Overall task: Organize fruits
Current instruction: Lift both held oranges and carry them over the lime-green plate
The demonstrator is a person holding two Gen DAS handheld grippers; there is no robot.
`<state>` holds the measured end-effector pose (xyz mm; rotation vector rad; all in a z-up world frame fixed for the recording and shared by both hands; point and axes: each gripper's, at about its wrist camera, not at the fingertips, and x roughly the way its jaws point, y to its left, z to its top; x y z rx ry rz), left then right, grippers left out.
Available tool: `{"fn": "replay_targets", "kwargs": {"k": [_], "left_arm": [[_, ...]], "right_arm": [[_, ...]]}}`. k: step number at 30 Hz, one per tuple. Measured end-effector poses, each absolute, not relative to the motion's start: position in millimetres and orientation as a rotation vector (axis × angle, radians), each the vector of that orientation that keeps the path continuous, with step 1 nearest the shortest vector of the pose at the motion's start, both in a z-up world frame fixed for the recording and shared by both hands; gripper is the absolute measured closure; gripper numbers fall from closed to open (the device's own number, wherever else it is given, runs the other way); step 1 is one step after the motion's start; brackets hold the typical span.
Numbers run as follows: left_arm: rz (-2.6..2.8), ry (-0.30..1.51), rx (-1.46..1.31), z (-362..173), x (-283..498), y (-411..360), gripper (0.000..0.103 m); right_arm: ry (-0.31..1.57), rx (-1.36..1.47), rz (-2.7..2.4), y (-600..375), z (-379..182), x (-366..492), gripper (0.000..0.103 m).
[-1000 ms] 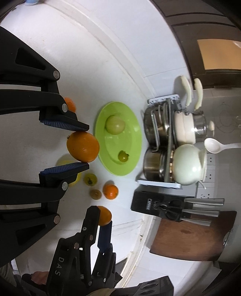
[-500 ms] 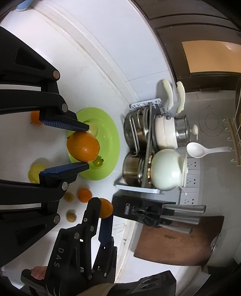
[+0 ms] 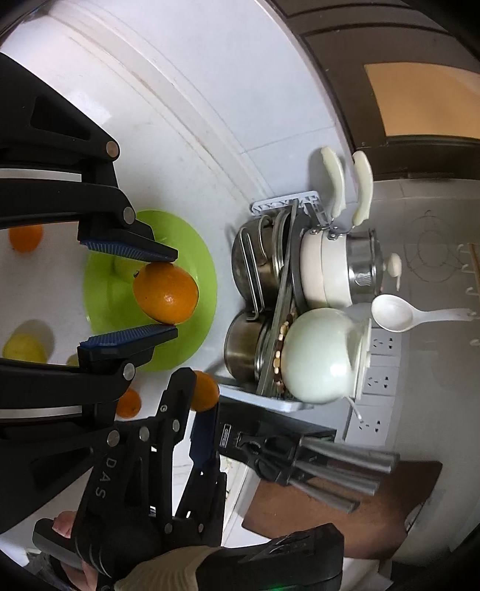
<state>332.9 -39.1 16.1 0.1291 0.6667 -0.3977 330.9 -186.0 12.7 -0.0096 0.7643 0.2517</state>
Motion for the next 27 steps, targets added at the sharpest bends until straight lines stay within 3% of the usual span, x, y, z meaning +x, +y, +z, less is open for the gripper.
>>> {"fn": "replay_targets", "kwargs": {"k": [27], "left_arm": [[-0.363,0.997,0.113,-83,476,-46,0.069]], "right_arm": [[1.061,-0.036,0.311,-178,-84,457,0.065]]}}
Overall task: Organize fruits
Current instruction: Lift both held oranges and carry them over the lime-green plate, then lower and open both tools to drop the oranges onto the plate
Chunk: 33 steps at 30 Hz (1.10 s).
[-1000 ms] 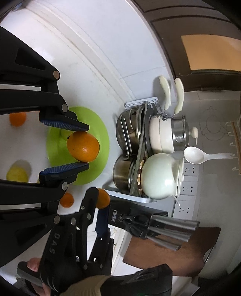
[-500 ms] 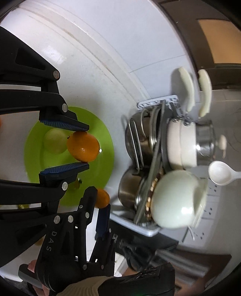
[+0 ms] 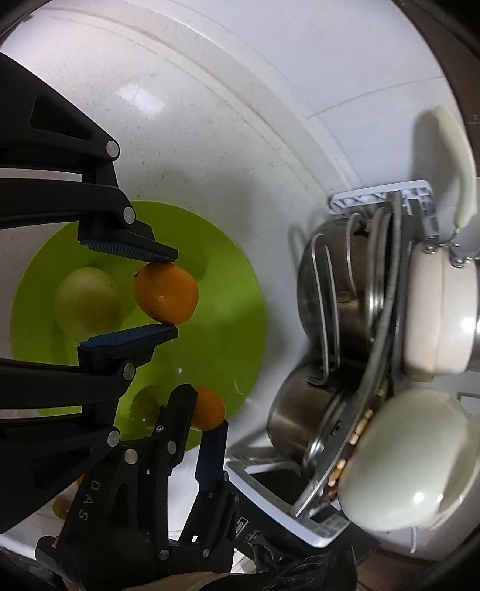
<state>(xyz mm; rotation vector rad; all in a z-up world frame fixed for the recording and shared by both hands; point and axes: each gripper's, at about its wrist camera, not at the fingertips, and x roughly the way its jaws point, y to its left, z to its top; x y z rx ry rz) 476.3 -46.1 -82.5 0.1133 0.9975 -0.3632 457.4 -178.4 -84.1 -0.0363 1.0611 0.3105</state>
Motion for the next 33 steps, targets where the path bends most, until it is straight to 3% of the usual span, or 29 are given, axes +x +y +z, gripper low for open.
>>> {"fn": "replay_targets", "kwargs": {"k": [19,33], "left_arm": [[-0.370,1.043,0.112,-97,486,-48,0.066],[-0.314,0.970,0.075,-69,458,-34,0.061]], "right_arm": [[1.129,-0.021,0.312,-177,-111,468,0.065],[1.060,-0.024,0.285,-178,-82,446,0.063]]}}
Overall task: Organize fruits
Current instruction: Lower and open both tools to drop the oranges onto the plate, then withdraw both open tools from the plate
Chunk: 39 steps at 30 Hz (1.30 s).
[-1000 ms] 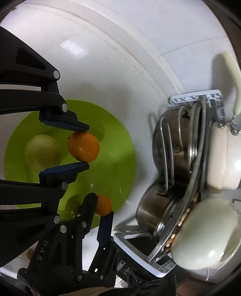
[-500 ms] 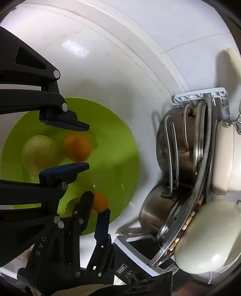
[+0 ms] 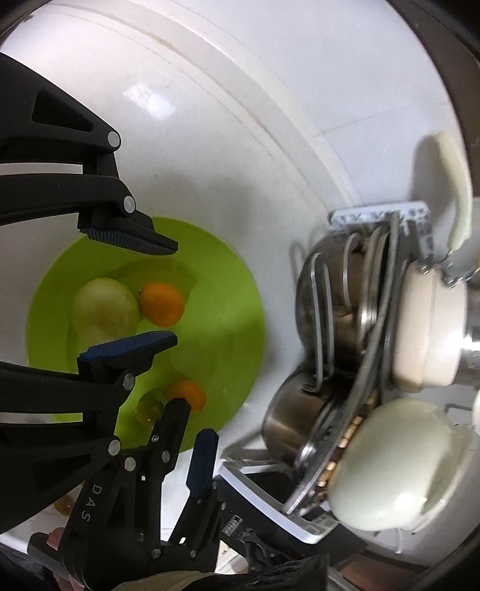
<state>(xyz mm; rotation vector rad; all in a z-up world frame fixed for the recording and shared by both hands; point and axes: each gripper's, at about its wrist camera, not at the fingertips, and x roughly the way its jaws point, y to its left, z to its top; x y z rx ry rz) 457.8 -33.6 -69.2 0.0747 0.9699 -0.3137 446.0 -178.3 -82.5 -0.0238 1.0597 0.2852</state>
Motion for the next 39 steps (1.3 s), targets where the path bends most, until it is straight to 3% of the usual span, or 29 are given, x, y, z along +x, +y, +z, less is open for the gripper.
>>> {"fn": "replay_targets", "kwargs": {"k": [11,14,20,27,39], "left_arm": [[-0.292,0.862,0.070,-21,408,-15,0.056],[-0.286,0.833,0.071,-10,393,-9,0.051],[-0.257,0.768,0.080,13,354,8,0.039],[-0.242,0.728,0.075,28,321,23,0.033],[-0.247,0.695,0.089,35,279,50,0.023]], "right_arm": [[0.926,-0.028,0.289,-172,-30,399,0.063],[0.878,-0.043,0.272,-168,-16,384,0.053],[0.799,-0.054,0.257,-160,7,350,0.044],[0.748,-0.063,0.253,-151,22,313,0.033],[0.729,-0.048,0.224,-133,26,272,0.029]]}}
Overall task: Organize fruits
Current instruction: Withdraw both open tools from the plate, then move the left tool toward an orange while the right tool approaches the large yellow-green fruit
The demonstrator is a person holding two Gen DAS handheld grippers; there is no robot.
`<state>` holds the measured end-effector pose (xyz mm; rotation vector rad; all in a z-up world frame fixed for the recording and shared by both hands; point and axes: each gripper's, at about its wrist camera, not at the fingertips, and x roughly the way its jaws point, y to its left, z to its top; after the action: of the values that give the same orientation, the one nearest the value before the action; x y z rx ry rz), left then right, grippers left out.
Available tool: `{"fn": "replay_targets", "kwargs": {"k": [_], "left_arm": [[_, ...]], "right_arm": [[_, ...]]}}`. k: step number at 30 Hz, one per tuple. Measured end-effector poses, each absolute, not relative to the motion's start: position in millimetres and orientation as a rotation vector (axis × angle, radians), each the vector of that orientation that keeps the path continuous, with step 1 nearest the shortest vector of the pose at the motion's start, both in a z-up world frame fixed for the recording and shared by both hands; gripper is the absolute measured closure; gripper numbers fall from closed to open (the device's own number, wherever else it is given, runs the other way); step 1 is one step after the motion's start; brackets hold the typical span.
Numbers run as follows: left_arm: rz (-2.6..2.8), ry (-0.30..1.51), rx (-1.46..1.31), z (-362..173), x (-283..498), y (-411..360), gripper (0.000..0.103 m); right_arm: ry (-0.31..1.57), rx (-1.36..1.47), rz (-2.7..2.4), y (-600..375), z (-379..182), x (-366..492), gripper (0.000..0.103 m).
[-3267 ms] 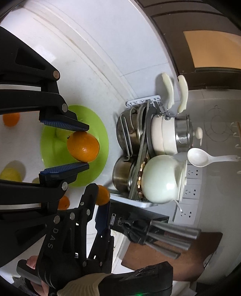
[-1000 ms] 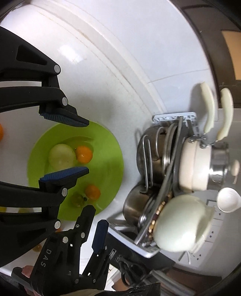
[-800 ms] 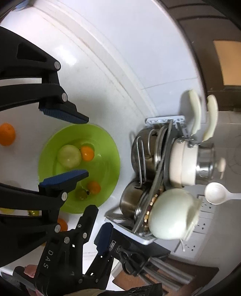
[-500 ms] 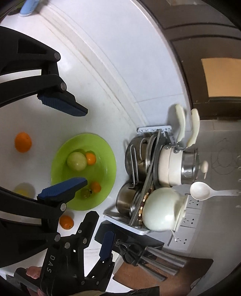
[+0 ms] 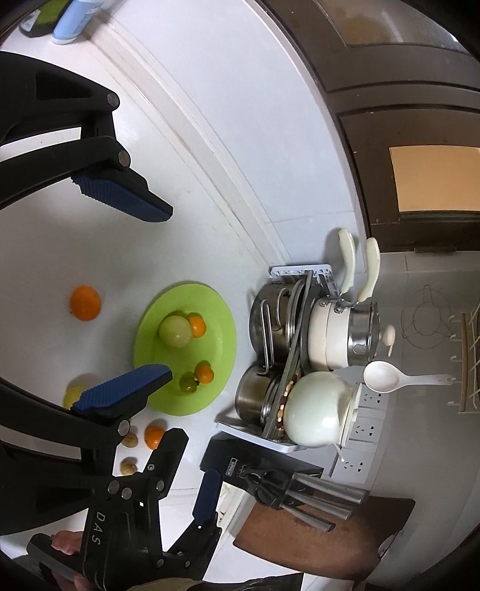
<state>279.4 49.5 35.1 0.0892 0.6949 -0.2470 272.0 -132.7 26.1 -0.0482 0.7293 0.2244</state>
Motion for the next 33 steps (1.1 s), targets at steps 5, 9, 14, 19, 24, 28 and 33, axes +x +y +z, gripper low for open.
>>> {"fn": "replay_targets", "kwargs": {"k": [5,9,14,19,24,28,33], "left_arm": [[-0.260,0.697,0.096,30,270,59,0.021],[-0.271,0.705,0.101,22,265,65,0.021],[-0.284,0.736,0.114,5,261,69,0.020],[-0.306,0.793,0.110,-20,262,71,0.020],[-0.328,0.852,0.118,-45,265,72,0.020],[-0.342,0.892,0.123,-61,268,70,0.020],[-0.357,0.935,0.136,-80,272,66,0.020]], "right_arm": [[0.740,-0.039,0.203,-125,22,261,0.029],[0.754,-0.037,0.190,-120,18,253,0.029],[0.791,-0.028,0.156,-116,7,245,0.029],[0.848,0.006,0.129,-116,-13,239,0.029],[0.903,0.010,0.109,-114,-32,236,0.029],[0.947,0.017,0.094,-115,-47,234,0.029],[1.000,0.020,0.085,-116,-64,234,0.029]]}}
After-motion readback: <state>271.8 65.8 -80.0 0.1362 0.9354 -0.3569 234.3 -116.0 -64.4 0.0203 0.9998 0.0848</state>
